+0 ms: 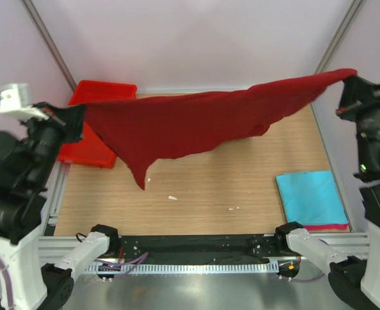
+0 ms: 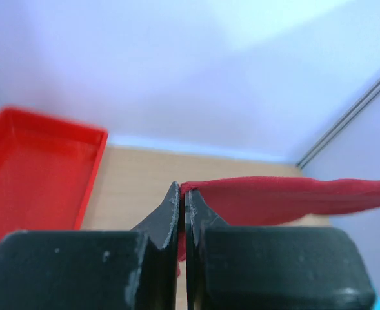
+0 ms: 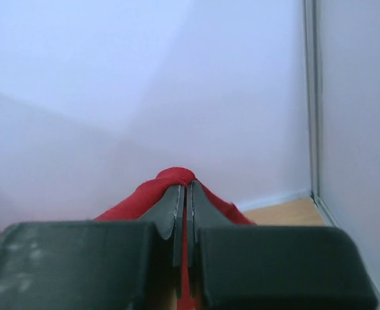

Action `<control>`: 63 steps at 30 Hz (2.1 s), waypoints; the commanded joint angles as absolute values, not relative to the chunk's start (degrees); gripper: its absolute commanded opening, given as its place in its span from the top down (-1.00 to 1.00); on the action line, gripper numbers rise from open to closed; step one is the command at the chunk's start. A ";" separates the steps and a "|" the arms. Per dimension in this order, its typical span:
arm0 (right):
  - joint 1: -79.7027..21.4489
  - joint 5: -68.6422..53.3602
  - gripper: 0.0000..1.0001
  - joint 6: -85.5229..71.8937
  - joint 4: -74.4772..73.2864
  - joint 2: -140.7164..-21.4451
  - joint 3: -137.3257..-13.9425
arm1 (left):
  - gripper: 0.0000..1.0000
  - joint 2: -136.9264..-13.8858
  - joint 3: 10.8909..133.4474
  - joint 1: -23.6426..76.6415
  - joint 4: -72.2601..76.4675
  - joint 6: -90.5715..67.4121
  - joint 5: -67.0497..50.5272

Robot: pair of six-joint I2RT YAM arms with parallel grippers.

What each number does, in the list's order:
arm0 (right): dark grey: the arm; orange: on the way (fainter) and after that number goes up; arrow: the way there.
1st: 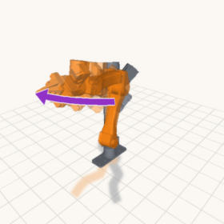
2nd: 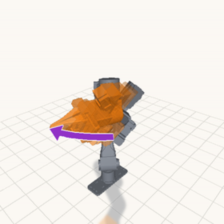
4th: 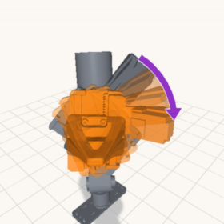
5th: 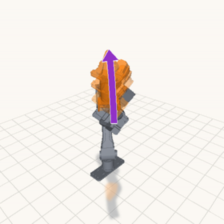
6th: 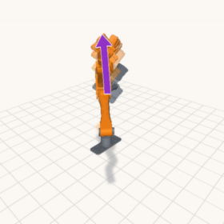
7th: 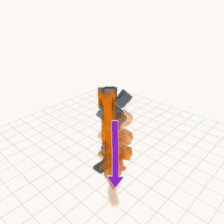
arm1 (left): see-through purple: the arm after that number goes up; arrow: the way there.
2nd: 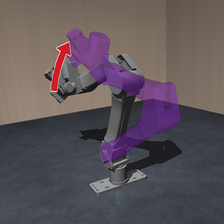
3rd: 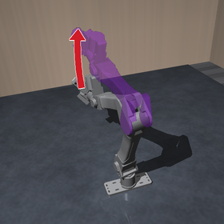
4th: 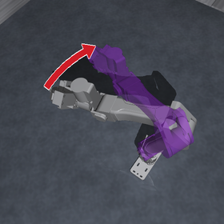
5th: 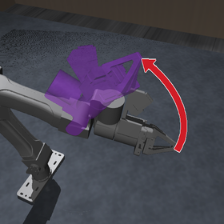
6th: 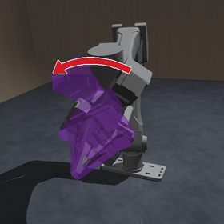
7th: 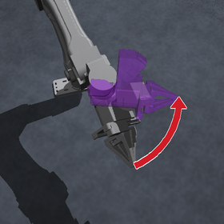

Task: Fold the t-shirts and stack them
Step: Flatten the tshirt out

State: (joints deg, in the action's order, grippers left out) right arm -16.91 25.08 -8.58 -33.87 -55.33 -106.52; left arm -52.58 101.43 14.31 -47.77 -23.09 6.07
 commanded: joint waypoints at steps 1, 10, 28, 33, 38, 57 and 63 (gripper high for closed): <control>-16.70 16.80 0.97 -6.06 -30.67 -49.23 -110.21 | 1.00 -47.03 108.08 14.59 -42.46 -16.44 5.27; -16.70 10.02 0.98 -11.95 -35.42 -46.84 -121.02 | 1.00 -40.08 110.57 15.38 -41.05 -17.05 4.30; -16.70 13.61 0.98 -8.80 -6.87 -64.58 -80.43 | 1.00 -58.52 69.89 15.03 -9.25 -9.49 19.42; -15.04 16.44 0.98 -5.63 3.04 -74.78 -72.17 | 1.00 -77.02 62.76 11.43 5.06 -12.13 17.31; -10.82 14.51 0.98 -5.27 4.31 -90.24 -76.88 | 1.00 -96.47 69.59 10.63 8.09 -13.18 15.56; -6.68 9.23 0.97 -0.53 -2.55 -107.49 -92.02 | 1.00 -115.05 86.04 8.53 1.32 -13.71 16.08; -6.59 6.60 0.97 -4.37 -11.39 -108.55 -96.85 | 1.00 -116.89 89.11 8.44 -1.39 -11.52 18.80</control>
